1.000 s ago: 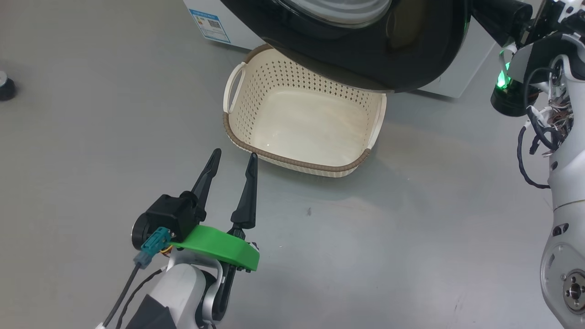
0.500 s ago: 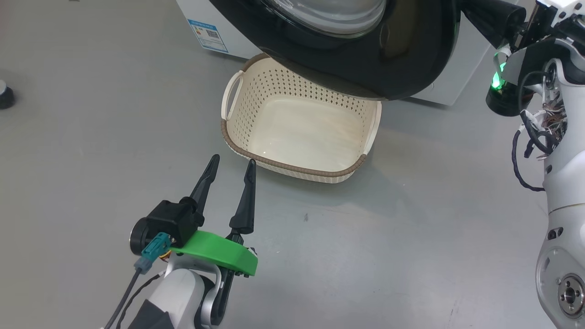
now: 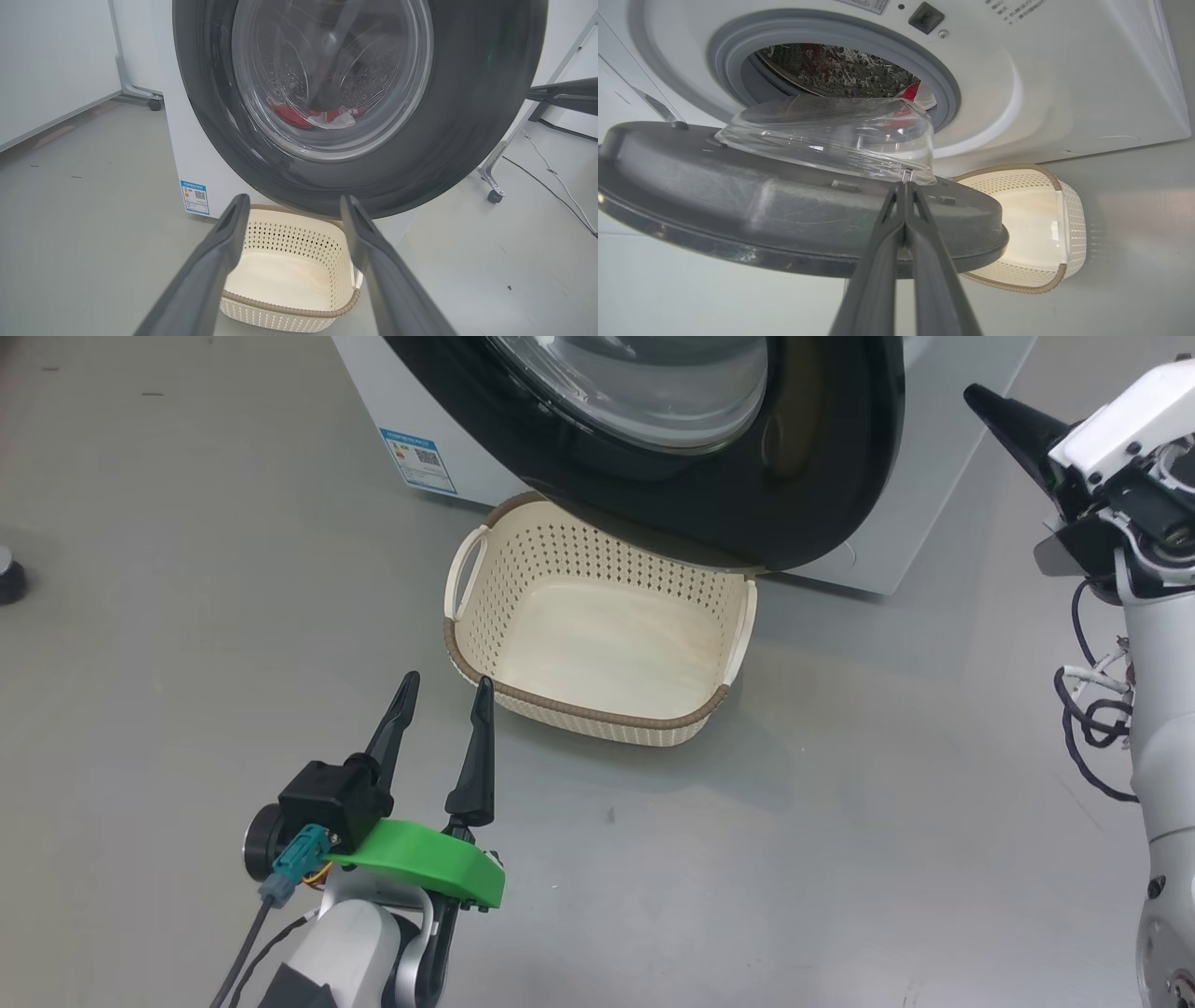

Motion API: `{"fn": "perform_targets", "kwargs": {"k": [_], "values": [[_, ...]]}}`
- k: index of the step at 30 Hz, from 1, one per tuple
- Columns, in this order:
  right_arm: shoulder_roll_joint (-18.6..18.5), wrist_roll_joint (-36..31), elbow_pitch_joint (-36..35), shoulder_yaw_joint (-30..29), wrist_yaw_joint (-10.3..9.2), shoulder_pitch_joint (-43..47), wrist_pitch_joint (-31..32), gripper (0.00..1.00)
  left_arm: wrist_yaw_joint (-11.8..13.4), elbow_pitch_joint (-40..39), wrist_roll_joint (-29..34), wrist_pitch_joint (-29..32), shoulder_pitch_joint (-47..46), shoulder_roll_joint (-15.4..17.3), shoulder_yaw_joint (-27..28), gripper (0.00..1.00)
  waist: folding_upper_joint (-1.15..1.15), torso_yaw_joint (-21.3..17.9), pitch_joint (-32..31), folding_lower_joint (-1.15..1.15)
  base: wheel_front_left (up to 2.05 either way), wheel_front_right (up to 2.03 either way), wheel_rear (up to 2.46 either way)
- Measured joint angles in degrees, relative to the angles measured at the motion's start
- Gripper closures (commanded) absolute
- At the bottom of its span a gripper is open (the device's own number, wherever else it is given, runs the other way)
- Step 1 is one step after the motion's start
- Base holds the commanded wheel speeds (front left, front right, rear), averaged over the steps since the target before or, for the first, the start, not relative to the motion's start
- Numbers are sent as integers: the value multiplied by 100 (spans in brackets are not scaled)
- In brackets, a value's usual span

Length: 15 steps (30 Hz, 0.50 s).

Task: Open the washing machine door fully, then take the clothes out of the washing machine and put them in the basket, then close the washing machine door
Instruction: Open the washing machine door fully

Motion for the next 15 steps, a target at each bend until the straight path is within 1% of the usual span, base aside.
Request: {"fn": "perform_targets", "kwargs": {"k": [2,3,4,13,15], "values": [[-80,-386,-138,264,37,148,-201,100,0,9,11,0,31,1,42,0,0,-38,-75,0,0,0,0],[-80,-386,-138,264,37,148,-201,100,0,9,11,0,31,1,42,0,0,-38,-75,0,0,0,0],[-114,-559,-221,372,38,226,-326,100,0,10,30,0,49,1,74,0,0,-62,-110,0,0,0,0],[-261,-1644,-1134,1004,43,850,-1636,100,0,0,96,0,166,3,321,0,0,-368,-367,0,0,0,0],[-259,-1760,-1381,1152,43,1015,-1915,100,0,-9,101,0,188,3,388,0,0,-444,-409,0,0,0,0]]}}
